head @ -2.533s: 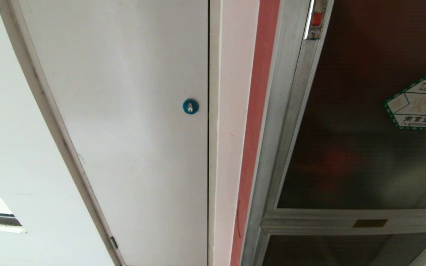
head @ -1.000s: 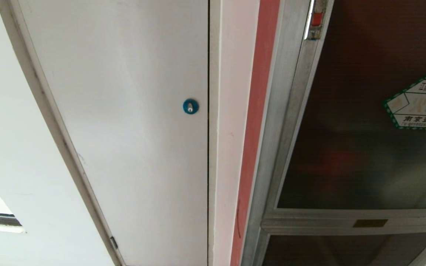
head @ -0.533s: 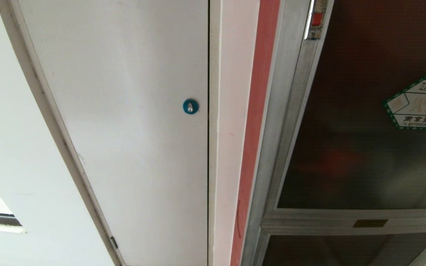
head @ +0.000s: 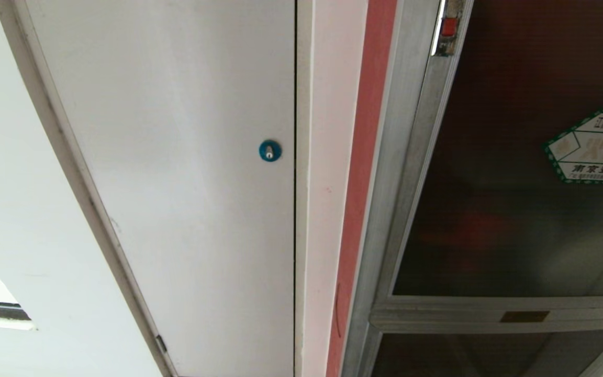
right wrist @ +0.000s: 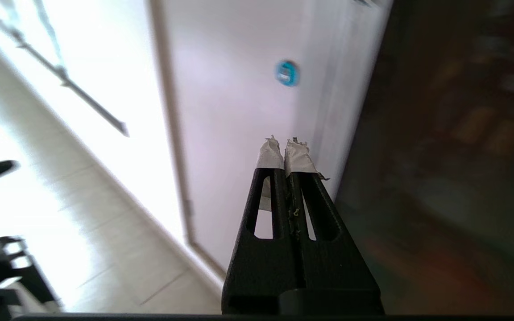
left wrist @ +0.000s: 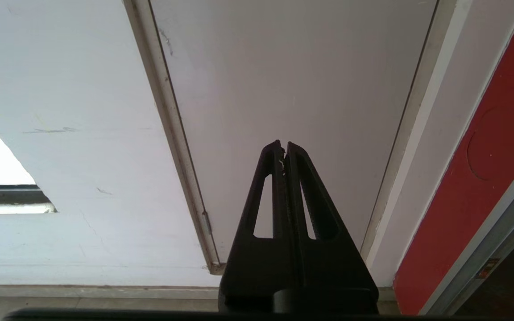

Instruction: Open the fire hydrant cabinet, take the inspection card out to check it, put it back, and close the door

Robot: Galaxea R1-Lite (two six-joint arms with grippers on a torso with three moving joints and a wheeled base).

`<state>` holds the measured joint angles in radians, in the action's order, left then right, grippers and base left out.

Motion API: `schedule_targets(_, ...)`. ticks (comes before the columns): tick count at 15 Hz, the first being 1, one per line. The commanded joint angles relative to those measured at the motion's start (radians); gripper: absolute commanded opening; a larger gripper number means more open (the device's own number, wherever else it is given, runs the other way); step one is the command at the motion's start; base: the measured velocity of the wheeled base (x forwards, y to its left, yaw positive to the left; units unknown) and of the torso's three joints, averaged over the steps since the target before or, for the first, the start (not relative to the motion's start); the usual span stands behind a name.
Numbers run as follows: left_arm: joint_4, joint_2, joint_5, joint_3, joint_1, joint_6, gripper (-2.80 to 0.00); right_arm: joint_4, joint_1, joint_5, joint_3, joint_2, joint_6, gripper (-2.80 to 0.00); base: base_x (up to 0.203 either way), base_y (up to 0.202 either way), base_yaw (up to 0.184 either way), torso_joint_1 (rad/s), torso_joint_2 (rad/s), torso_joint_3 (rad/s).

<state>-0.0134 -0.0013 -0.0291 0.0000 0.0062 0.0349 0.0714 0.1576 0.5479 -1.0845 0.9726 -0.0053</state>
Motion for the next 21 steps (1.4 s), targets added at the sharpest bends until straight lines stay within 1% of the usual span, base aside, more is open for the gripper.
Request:
schedule_targets(1,0.0,0.0,0.0,0.007,0.001,0.0,-2.8,0.07,0.092,-0.001,-0.159,0.164,0.017,-2.8,0.0,0.0,0.0,0.0,0.0,0.0)
schedule_targets(2,0.0,0.0,0.0,0.008,0.001,0.0,-2.8,0.088,0.127,-0.013,-0.214,0.207,0.041,-2.8,0.0,0.0,0.0,0.0,0.0,0.0)
schedule_targets(3,0.0,0.0,0.0,0.008,0.0,0.0,-2.8,0.097,0.165,-0.043,-0.269,0.251,0.065,-2.8,0.0,0.0,0.0,0.0,0.0,0.0)
schedule_targets(5,0.0,0.0,0.0,0.008,0.001,0.0,-2.8,0.102,0.238,-0.165,-0.351,0.326,0.092,-2.8,0.0,0.0,0.0,0.0,0.0,0.0)
schedule_targets(6,0.0,0.0,0.0,0.007,0.0,0.0,-2.8,0.099,0.257,-0.199,-0.385,0.352,0.097,-2.8,0.0,0.0,0.0,0.0,0.0,0.0)
schedule_targets(10,0.0,0.0,0.0,0.008,0.001,0.0,-2.8,0.099,0.266,-0.237,-0.503,0.432,0.099,-2.8,0.0,0.0,0.0,0.0,0.0,0.0)
schedule_targets(12,0.0,0.0,0.0,0.008,0.0,0.0,-2.8,0.099,0.266,-0.286,-0.547,0.468,0.098,-2.8,0.0,0.0,0.0,0.0,0.0,0.0)
schedule_targets(17,0.0,0.0,0.0,0.006,0.001,0.0,-2.8,0.096,0.263,-0.35,-0.562,0.501,0.096,-2.8,0.0,0.0,0.0,0.0,0.0,0.0)
schedule_targets(21,0.0,0.0,0.0,0.008,0.0,0.0,-2.8,0.096,0.238,-0.355,-0.596,0.533,0.096,-2.8,0.0,0.0,0.0,0.0,0.0,0.0)
